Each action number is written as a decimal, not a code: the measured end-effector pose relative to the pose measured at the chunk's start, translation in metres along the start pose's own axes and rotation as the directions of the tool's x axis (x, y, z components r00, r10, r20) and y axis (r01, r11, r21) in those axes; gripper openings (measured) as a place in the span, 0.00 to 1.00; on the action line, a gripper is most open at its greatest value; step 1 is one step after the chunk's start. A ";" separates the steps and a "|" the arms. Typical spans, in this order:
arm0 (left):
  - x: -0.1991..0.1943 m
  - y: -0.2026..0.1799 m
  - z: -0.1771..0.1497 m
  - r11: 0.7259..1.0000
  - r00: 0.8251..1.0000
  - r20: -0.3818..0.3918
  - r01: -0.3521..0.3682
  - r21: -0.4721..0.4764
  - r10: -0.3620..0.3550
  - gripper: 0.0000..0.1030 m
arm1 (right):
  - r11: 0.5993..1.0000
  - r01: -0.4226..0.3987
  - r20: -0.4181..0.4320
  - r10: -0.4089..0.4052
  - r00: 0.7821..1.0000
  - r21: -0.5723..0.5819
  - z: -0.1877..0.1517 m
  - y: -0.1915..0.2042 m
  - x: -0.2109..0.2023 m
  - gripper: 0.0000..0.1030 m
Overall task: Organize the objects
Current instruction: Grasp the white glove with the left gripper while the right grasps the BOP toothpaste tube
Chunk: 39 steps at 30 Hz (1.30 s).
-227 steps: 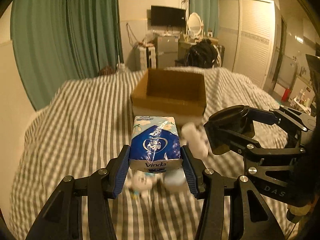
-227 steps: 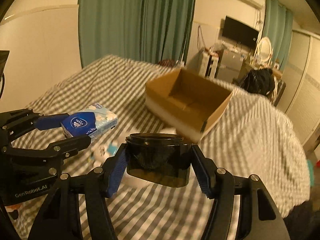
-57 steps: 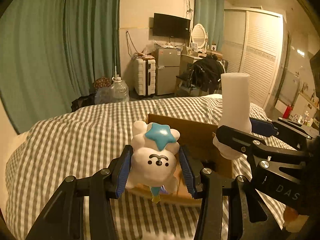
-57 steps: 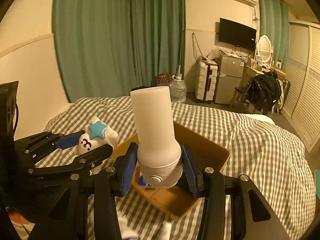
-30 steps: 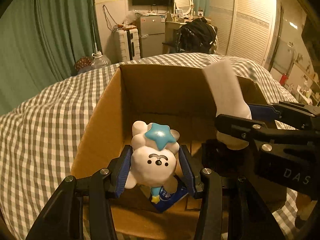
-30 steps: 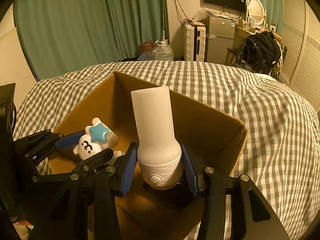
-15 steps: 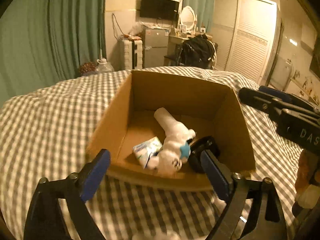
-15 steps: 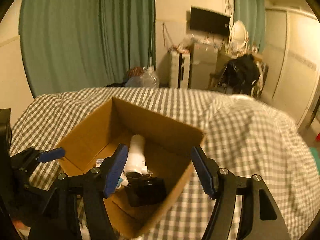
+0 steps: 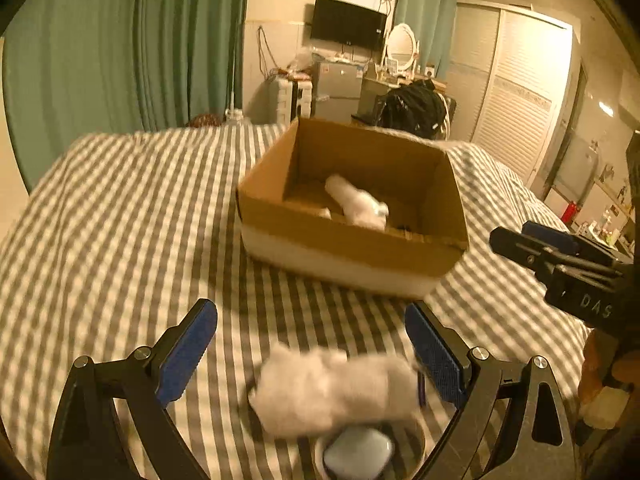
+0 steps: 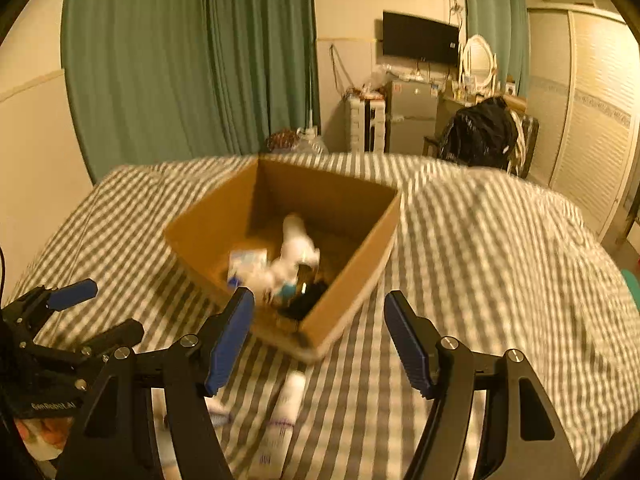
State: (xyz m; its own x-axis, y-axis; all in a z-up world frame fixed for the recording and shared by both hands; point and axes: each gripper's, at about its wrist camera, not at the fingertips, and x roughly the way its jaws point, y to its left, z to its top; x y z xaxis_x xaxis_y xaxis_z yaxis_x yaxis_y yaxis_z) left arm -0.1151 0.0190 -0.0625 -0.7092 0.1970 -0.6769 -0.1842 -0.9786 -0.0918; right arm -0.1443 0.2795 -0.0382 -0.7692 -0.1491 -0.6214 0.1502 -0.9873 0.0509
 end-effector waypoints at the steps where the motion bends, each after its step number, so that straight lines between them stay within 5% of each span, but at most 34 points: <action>1: 0.001 0.000 -0.006 1.000 1.000 -0.014 0.008 0.000 -0.008 0.95 | 1.000 -0.004 -0.019 0.004 1.000 -0.002 -0.007 0.001 0.001 0.65; 10: 0.039 -0.014 -0.046 0.999 0.987 -0.159 0.027 0.047 -0.019 0.95 | 1.000 -0.002 -0.125 0.002 0.992 0.007 -0.049 0.003 0.016 0.65; 28: 0.089 -0.010 -0.049 0.997 0.962 -0.263 0.082 -0.004 -0.080 0.98 | 1.000 0.014 -0.210 -0.014 0.978 -0.005 -0.061 0.009 0.033 0.65; 33: 0.081 -0.005 -0.048 0.995 0.962 -0.255 0.092 -0.043 -0.100 0.85 | 1.000 0.019 -0.218 -0.022 0.976 -0.014 -0.062 0.010 0.034 0.65; 39: 0.051 0.012 -0.044 0.982 0.973 -0.183 0.117 -0.151 -0.144 0.52 | 1.000 0.018 -0.224 -0.021 0.974 -0.014 -0.062 0.011 0.035 0.65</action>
State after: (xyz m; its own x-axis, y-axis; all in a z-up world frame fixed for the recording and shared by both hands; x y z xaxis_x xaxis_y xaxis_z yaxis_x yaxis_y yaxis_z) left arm -0.1239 0.0147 -0.1304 -0.5386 0.3214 -0.7788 -0.1607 -0.9466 -0.2795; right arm -0.1304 0.2668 -0.1078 -0.6135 -0.1122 -0.7817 0.1447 -0.9891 0.0285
